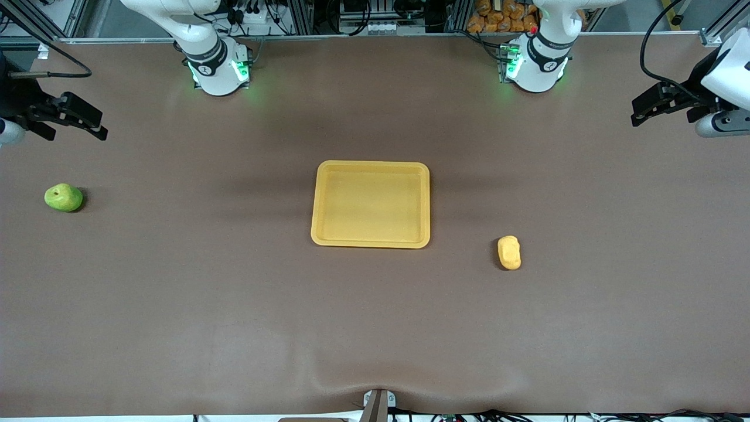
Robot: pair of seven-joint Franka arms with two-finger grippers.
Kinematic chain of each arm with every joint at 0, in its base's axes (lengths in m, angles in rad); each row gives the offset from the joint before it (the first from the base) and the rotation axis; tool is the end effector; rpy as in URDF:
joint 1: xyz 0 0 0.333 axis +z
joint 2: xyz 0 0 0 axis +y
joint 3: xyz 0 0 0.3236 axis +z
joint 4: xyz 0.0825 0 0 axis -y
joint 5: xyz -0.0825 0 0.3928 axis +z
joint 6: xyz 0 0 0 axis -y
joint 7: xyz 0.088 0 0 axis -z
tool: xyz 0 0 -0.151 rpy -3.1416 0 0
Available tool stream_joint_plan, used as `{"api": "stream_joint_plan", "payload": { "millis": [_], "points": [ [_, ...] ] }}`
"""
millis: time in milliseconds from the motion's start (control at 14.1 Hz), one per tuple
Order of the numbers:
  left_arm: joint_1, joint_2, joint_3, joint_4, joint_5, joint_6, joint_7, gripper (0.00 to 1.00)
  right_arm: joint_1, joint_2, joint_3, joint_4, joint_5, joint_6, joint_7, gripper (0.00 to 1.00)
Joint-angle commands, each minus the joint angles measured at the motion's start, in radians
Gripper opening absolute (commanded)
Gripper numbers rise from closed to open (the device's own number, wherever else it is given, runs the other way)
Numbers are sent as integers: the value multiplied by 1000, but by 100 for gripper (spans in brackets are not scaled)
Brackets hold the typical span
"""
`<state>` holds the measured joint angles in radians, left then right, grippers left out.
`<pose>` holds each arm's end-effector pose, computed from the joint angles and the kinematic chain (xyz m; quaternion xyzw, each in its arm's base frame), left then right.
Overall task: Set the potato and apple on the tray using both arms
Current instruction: 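Move the left gripper toward the yellow potato while the right gripper approaches the apple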
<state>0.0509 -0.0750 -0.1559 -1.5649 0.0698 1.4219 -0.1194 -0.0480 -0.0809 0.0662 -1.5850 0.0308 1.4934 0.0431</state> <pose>0.5186 -0.0464 0.6192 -0.9985 -0.0116 0.0297 0.0441 0.5287 0.0159 0.6187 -0.9998 0.0115 0.0058 0.0125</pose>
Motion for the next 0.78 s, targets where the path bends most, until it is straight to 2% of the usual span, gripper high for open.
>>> {"api": "stream_joint_plan", "payload": {
  "millis": [0, 708],
  "points": [
    [0, 12, -1, 25, -18, -5, -2, 100, 11, -7, 0, 5, -56, 25, 1, 100],
    [-2, 18, -1, 23, -24, -5, -6, 100, 0, 45, -9, 20, -48, 11, 1, 100]
  ]
}}
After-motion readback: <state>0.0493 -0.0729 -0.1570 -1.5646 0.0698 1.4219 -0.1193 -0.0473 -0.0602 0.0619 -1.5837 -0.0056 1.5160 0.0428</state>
